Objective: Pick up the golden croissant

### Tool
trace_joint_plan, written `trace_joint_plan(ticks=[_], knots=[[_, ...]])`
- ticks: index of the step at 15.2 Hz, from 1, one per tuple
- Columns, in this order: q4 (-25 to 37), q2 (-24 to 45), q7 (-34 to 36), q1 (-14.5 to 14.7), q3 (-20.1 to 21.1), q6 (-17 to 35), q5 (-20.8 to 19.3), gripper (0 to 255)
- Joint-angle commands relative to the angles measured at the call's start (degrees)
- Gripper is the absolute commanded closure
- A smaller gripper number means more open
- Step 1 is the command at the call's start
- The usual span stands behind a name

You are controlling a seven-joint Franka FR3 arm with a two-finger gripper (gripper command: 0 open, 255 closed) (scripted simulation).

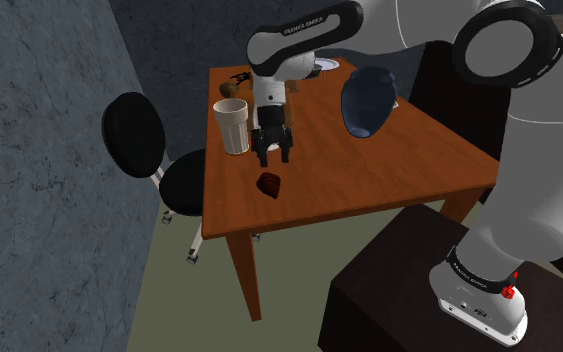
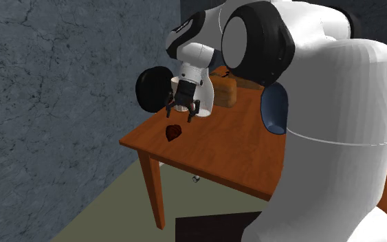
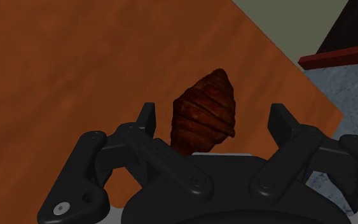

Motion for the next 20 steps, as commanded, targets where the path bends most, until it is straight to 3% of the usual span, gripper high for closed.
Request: trace_joint_plan(ticks=[1, 10, 11, 20], knots=[[3.34, 3.45, -0.03, 0.50, 0.66, -0.86, 0.58, 0], [0.27, 5.31, -1.67, 0.74, 0.63, 3.79, 0.61, 0], [0.17, 5.27, -1.63, 0.78, 0.66, 3.87, 0.64, 255], [0.28, 5.32, -1.67, 0.74, 0.63, 3.79, 0.61, 255]])
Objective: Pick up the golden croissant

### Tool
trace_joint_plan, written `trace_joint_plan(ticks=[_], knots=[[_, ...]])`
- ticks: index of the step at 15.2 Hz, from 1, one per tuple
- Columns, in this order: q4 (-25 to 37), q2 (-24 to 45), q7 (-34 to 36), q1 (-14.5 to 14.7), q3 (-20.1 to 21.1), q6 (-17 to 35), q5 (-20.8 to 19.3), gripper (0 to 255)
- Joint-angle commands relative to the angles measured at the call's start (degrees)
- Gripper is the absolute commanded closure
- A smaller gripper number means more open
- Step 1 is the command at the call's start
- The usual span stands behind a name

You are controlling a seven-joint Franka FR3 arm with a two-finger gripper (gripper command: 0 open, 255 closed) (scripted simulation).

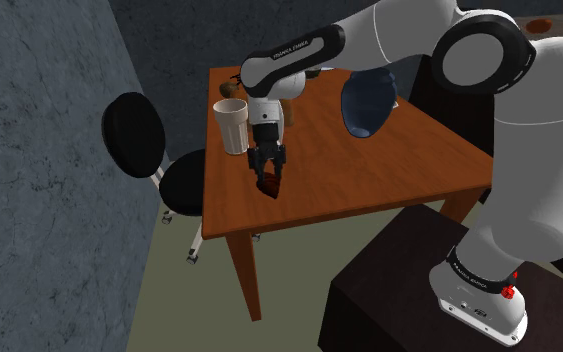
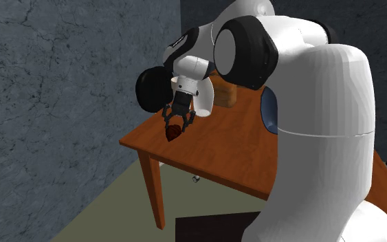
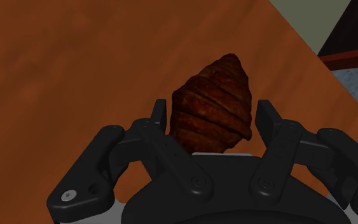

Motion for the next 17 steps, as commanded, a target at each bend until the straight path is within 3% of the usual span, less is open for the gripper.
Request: trace_joint_plan(ticks=[1, 17], knots=[[0.35, -0.24, 0.19, -0.05, -0.01, -0.65, -0.04, 255], [6.96, -3.07, 3.36, -0.50, 0.09, -9.56, 0.00, 255]])
